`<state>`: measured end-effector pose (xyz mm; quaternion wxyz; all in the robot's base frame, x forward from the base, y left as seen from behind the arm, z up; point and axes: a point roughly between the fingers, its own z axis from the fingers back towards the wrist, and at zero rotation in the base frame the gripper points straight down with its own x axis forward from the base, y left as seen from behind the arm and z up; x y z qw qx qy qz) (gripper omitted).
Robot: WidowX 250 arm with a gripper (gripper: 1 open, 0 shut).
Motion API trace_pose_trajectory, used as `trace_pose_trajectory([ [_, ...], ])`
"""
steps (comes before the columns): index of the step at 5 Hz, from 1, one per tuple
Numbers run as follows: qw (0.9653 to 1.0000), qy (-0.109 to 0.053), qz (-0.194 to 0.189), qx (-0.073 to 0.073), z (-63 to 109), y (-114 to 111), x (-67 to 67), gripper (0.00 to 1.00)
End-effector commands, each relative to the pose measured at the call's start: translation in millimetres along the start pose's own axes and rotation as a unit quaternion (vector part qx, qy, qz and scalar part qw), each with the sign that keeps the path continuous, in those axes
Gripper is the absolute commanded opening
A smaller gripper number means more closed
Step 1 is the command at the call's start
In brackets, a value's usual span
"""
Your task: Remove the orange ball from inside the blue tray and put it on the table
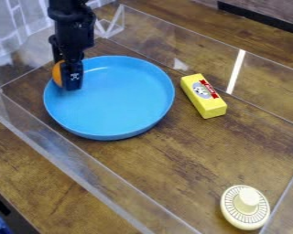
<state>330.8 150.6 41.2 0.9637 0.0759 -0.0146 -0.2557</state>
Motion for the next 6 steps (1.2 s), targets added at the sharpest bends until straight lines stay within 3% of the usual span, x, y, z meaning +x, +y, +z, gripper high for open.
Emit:
trace_pose_trajectory([
  [1,0.9995,-0.012,-0.013,0.027,13.5,8.8,11.4,0.00],
  [3,0.9988,-0.006,-0.031,0.037,4.3,10.2,15.0,0.00],
  [4,0.9984,-0.006,-0.037,0.042,-0.6,11.2,17.6,1.00],
  [5,0.9981,-0.008,-0.040,0.046,-4.0,13.5,20.0,1.00],
  [6,0.9982,-0.006,-0.038,0.046,-1.8,12.7,20.4,0.00],
])
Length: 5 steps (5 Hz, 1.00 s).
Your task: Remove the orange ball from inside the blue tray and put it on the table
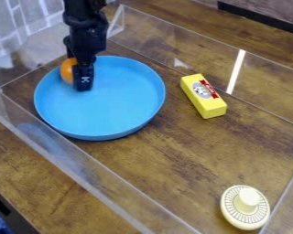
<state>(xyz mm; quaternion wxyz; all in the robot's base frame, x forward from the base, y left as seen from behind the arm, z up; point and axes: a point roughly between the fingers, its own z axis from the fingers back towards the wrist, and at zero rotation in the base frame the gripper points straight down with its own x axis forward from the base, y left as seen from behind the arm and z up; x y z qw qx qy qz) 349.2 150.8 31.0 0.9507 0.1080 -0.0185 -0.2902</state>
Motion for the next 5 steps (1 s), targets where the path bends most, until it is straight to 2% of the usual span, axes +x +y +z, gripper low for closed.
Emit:
trace_pose_trajectory([
  [1,0.9999,-0.002,0.002,0.016,17.1,4.7,4.5,0.00],
  [5,0.9992,0.020,0.014,0.032,59.3,-0.4,10.0,0.00],
])
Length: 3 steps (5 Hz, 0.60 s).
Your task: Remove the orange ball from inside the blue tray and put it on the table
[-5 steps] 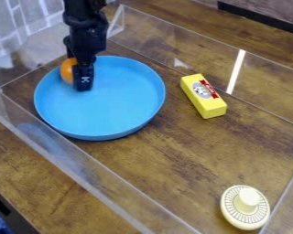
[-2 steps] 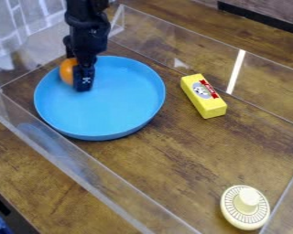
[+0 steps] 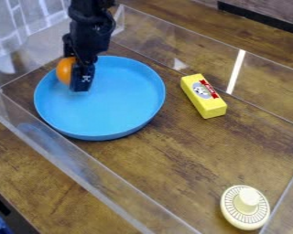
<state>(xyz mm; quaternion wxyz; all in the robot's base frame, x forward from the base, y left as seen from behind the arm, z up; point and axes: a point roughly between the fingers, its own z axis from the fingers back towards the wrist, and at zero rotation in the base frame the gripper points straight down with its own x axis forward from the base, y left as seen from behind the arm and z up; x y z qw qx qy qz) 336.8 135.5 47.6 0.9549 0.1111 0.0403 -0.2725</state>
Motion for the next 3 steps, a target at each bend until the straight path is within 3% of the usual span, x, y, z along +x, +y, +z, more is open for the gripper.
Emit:
trace_pose_trajectory([
  [1,0.9980,-0.036,0.008,0.051,52.1,11.7,9.0,0.00],
  [3,0.9979,-0.037,0.009,0.053,69.5,0.3,14.2,0.00],
])
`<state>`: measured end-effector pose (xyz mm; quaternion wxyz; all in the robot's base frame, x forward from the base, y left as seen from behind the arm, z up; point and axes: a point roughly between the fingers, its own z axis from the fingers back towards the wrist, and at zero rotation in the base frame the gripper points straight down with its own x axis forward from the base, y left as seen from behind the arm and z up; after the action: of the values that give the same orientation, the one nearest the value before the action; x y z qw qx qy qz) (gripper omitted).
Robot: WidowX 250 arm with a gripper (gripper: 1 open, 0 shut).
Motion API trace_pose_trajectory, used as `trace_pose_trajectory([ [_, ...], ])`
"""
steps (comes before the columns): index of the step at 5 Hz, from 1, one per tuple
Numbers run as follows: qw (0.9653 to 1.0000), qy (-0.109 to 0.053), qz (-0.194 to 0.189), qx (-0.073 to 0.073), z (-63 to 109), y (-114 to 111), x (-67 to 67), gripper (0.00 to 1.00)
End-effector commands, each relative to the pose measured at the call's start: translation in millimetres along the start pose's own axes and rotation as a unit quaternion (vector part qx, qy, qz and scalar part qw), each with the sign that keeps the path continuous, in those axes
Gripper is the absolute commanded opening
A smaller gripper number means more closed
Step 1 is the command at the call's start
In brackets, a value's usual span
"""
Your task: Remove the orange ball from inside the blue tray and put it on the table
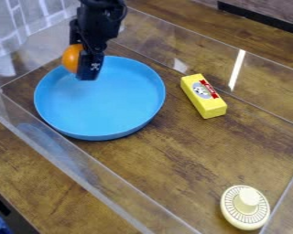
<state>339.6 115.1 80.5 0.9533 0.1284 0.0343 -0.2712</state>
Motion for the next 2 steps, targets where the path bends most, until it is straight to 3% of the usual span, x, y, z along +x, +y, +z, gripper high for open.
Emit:
trace_pose_trajectory([
  [1,0.9986,-0.043,0.004,0.030,42.5,-2.4,12.4,0.00],
  [2,0.9983,-0.055,-0.002,0.019,52.3,-26.4,24.7,0.00],
])
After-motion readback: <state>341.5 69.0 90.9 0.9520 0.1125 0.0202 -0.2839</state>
